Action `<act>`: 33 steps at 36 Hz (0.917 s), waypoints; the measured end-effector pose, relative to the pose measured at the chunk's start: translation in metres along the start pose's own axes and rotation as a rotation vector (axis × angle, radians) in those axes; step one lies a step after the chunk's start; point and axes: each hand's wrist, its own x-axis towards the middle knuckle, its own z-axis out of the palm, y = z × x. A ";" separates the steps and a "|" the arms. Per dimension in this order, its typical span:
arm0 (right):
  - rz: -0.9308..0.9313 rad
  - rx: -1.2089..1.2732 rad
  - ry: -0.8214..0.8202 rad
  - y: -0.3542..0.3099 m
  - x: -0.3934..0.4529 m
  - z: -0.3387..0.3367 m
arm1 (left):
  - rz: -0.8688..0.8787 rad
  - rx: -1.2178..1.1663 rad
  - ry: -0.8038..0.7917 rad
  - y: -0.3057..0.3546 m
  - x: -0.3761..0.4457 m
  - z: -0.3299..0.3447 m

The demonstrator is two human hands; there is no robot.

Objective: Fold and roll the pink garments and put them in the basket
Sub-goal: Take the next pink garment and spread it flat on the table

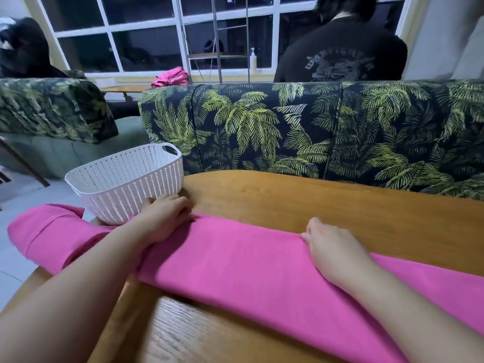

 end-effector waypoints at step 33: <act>-0.011 0.304 0.084 0.020 -0.005 -0.005 | -0.072 -0.198 -0.156 0.200 -0.054 0.003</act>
